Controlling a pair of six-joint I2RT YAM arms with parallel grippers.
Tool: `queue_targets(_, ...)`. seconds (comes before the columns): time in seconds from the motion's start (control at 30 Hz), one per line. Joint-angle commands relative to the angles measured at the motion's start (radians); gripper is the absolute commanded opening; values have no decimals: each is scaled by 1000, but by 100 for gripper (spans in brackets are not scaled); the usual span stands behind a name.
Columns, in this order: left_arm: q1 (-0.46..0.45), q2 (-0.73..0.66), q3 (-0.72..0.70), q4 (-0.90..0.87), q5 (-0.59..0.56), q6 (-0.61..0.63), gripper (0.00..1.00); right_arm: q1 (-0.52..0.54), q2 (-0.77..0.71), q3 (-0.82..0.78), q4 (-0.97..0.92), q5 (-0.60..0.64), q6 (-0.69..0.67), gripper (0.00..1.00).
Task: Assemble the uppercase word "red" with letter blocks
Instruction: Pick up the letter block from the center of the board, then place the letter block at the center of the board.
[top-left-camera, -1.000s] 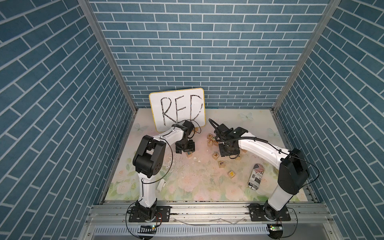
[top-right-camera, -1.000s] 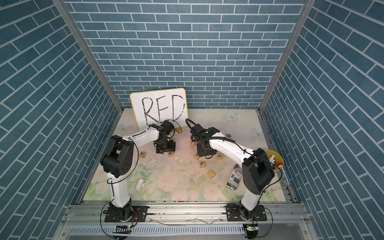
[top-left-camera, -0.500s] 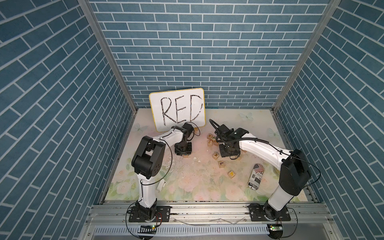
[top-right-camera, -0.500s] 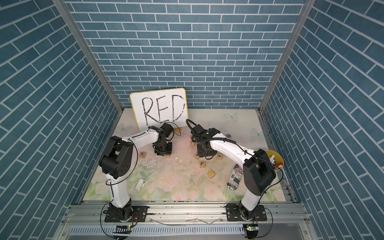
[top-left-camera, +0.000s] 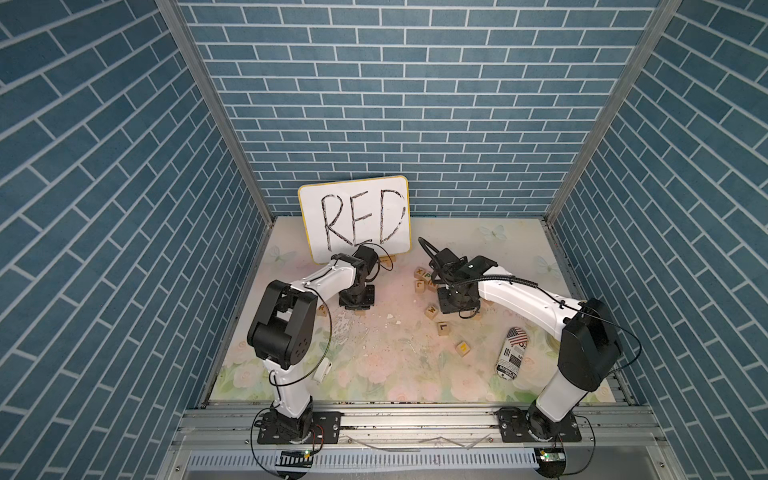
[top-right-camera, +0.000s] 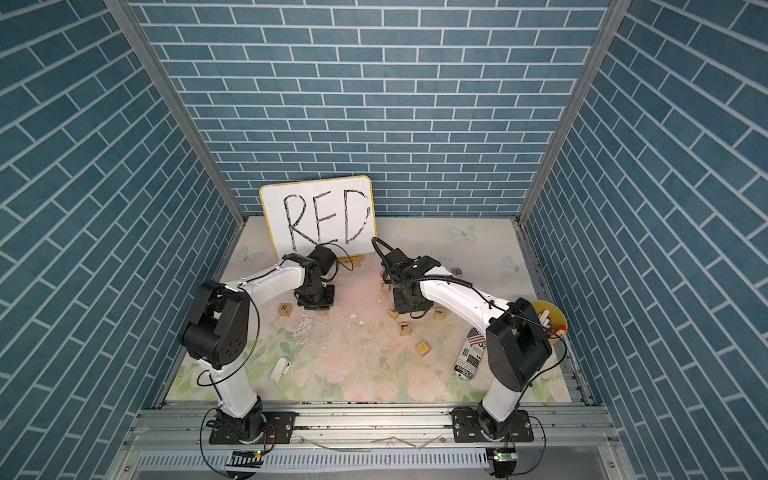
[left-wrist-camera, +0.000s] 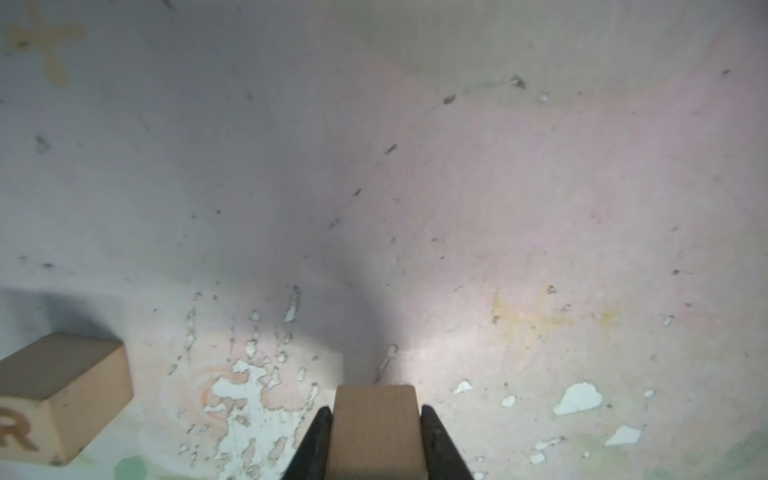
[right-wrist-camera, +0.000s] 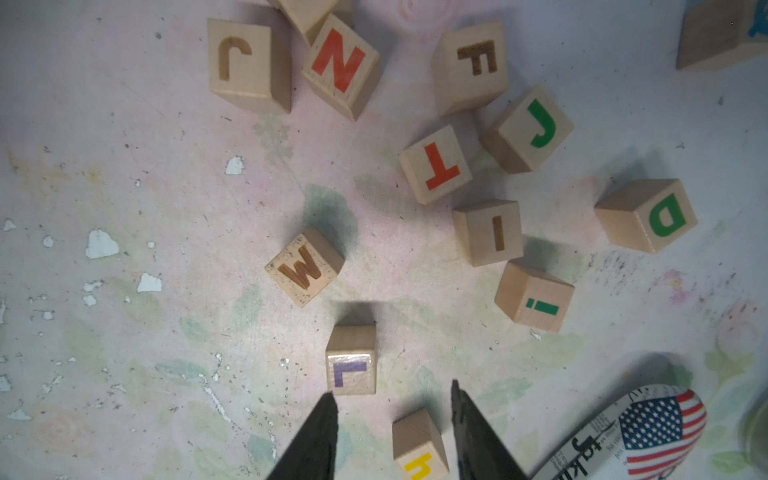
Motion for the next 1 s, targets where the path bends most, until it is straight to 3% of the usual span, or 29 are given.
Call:
queue_targets(0.0,52,-30,-26,-8,-20,66,21,0,-9,0,9,-7,24,47)
queue_targets(0.13,95,-27,-50,23,33,98,21,1,0,1,19,-17,23,46)
queue_targets(0.43,100,3,-48,30,48,121,23,0,-7,-12,23,-19,23,46)
queue_targets(0.73,100,21,-59,35,41,113,30,0,-5,-20,23,-22,22,46)
queue_targets(0.97,100,10,-65,38,41,113,55,1,7,-11,24,-21,20,48)
